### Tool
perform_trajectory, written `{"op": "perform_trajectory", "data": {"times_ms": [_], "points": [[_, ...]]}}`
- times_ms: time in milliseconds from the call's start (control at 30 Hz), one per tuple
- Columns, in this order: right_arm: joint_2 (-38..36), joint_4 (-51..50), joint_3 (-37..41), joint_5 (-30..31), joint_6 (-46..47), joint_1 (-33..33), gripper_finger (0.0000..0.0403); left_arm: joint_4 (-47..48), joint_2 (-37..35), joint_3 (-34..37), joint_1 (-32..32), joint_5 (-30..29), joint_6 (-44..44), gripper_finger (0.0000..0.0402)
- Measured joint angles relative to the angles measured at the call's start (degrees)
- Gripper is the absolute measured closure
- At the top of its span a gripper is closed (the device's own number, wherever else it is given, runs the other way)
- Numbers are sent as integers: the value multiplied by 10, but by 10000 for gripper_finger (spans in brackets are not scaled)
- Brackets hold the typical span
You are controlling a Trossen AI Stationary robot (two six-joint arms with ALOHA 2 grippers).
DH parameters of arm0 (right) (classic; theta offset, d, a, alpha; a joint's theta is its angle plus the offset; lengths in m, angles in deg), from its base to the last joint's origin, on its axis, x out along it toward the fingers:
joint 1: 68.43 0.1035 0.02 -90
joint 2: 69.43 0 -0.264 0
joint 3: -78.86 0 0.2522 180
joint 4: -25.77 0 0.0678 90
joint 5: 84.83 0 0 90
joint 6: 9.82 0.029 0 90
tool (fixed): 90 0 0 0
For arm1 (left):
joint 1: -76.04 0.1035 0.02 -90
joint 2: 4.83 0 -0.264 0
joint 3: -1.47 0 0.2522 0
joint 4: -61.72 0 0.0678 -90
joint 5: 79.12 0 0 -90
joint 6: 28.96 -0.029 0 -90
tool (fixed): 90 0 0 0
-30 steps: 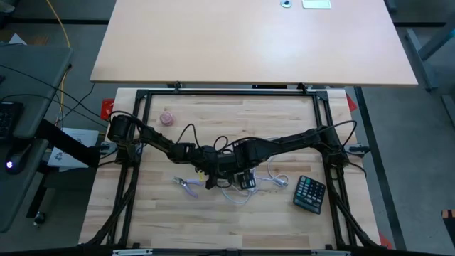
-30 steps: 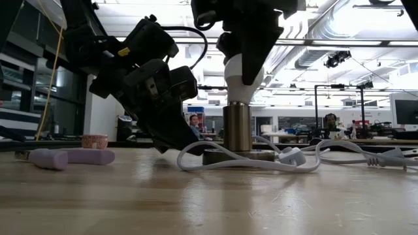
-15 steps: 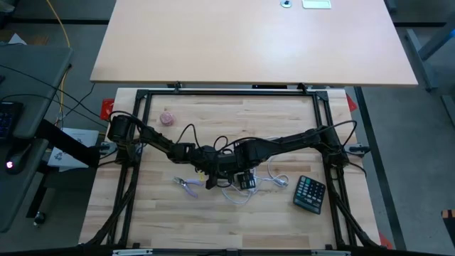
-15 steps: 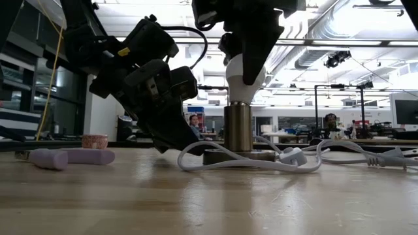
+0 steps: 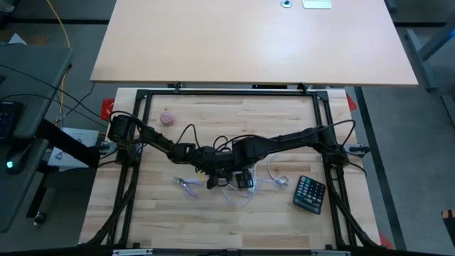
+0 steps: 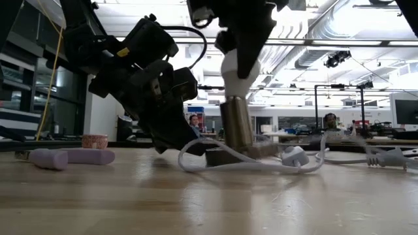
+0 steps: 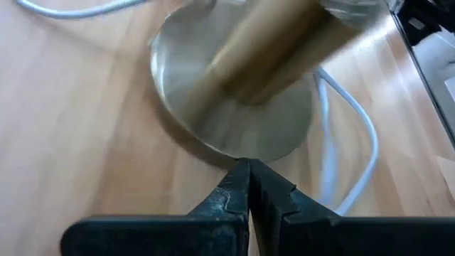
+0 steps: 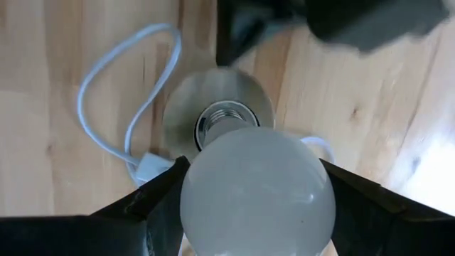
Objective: Screw lightbulb
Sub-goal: Insert the lightbulb into the lamp
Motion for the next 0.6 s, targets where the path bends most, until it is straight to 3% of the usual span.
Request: {"op": "perform_trajectory", "data": {"times_ms": [333,600], "points": [[0,-11,-7,-2,-19,-2,141,1,1,0,1,-9,0,402],[-1,-42,-7,44,-49,-2,141,1,1,0,5,16,-13,402]]}}
